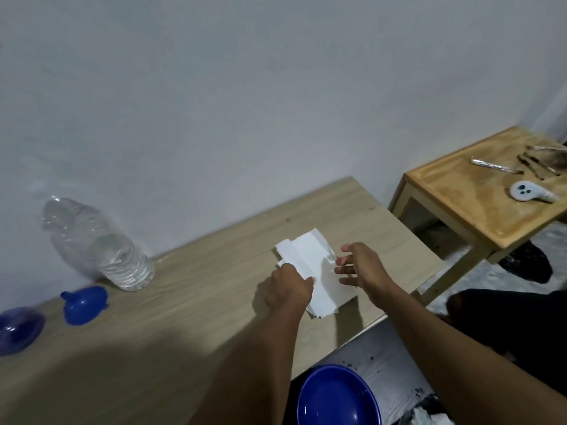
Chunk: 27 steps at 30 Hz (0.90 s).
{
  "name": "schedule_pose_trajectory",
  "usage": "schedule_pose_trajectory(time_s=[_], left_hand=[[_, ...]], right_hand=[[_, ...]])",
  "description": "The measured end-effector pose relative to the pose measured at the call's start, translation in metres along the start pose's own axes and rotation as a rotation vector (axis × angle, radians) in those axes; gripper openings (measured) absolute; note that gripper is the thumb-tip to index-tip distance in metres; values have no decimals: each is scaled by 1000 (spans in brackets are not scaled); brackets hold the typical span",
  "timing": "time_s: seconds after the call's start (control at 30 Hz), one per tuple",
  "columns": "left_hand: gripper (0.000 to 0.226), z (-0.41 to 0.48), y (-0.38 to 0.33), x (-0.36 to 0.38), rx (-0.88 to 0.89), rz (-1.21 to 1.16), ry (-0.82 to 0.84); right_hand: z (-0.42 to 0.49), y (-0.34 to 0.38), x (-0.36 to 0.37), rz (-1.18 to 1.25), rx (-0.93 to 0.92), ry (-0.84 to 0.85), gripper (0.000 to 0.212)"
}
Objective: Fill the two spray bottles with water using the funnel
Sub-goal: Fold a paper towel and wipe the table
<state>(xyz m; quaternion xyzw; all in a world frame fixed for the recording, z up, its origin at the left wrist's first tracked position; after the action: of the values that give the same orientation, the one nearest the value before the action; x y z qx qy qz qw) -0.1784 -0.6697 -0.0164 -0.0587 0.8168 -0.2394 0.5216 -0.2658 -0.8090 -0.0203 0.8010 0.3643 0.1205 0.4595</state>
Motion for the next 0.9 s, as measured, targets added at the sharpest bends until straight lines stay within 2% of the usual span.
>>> schedule_pose_trajectory(time_s=[0.13,0.23,0.37,0.47,0.6,0.67,0.77,0.9], left_hand=[[18,8,0,-7,-55,-82,-9],[30,14,7,-10,-74,-259,-29],[42,15,8,-12,-128,-290,70],[31,17,5,-11,-164,-287,79],[15,15,0,-12,-198,-263,10],[11,14,-3,-13,-179,-279,-14],[18,13,-9,-13,-103,-311,-76],[20,15,-14,-18,-33,-442,-113]], right_hand=[[7,-1,6,-41,18,45,27],[7,-5,10,-53,25,64,27],[11,-11,14,-77,25,62,31],[13,-13,15,-92,23,62,34],[13,-13,15,-101,12,61,40],[13,-12,14,-98,5,61,42],[13,-11,12,-80,0,68,44],[13,-9,9,-61,13,72,45]])
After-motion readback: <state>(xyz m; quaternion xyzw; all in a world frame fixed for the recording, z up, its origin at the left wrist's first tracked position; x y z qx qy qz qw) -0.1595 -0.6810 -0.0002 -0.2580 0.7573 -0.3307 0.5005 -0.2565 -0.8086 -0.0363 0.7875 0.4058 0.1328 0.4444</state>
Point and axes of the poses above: each hand's wrist, its own z-axis towards the middle knuckle, its own x-axis out of the palm, y = z × x, the point moved 2 cm from there along z, towards the middle knuckle, and after that the axes turned 4 degrees about x, right-handed, at the moved point
